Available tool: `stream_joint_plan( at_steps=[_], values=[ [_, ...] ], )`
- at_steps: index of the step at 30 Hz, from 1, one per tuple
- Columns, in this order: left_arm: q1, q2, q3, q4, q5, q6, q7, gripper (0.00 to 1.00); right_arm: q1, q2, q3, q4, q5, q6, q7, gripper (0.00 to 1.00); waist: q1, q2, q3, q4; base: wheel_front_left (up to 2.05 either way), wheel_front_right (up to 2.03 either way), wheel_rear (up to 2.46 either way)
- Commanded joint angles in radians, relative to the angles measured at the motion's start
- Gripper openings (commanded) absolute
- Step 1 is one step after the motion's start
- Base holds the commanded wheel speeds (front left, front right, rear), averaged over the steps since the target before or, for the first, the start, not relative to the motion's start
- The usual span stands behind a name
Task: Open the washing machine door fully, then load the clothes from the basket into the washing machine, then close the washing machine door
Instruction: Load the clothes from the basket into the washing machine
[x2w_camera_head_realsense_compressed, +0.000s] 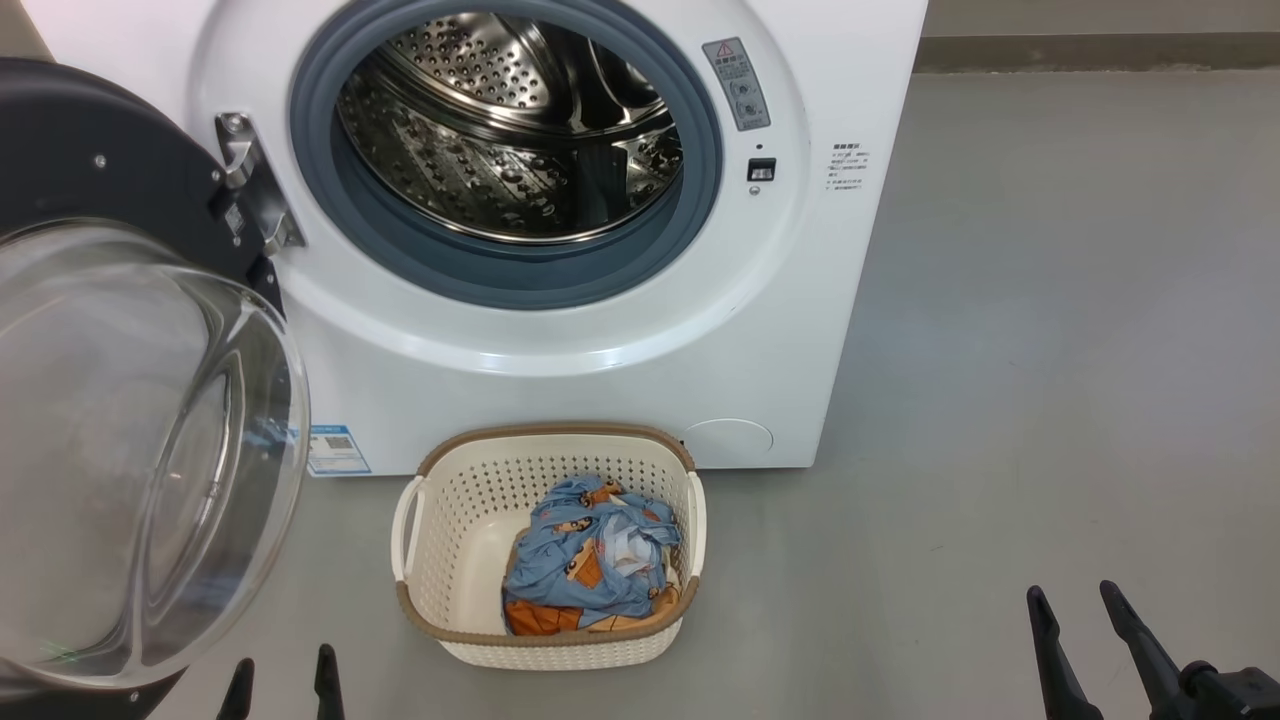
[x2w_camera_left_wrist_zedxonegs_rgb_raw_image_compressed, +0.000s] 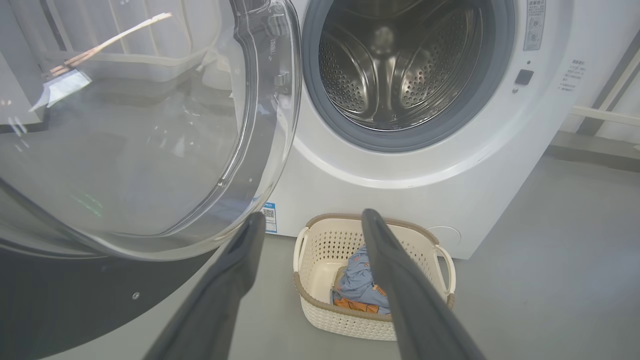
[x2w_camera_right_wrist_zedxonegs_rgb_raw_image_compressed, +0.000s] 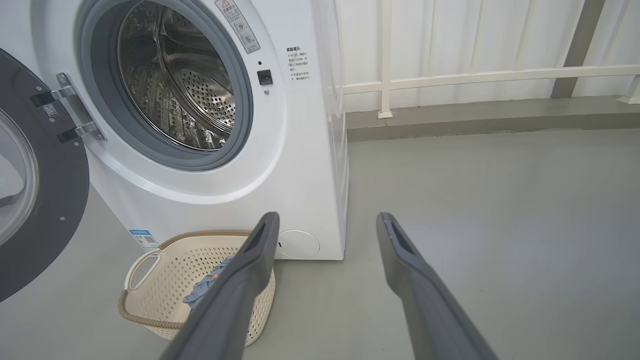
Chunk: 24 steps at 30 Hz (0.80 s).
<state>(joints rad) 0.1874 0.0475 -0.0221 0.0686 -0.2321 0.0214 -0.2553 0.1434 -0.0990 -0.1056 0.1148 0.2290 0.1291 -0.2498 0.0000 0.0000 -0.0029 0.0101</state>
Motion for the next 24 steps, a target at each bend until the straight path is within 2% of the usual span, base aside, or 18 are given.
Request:
stream_joint_plan(
  at_steps=[1,24],
  values=[
    [-0.014,0.003,0.032,-0.017,0.015,0.000,-0.006,1.00,-0.029,-0.015,0.025,-0.020,-0.003,0.002,-0.012,1.00,0.0000,0.0000,0.001,0.000,0.00,0.00,0.00],
    [-0.015,0.003,0.027,0.010,-0.013,-0.010,-0.006,1.00,-0.032,-0.021,0.027,-0.022,-0.004,0.002,-0.012,1.00,0.0000,0.0000,0.010,0.013,0.07,-0.07,0.00]
  ],
)
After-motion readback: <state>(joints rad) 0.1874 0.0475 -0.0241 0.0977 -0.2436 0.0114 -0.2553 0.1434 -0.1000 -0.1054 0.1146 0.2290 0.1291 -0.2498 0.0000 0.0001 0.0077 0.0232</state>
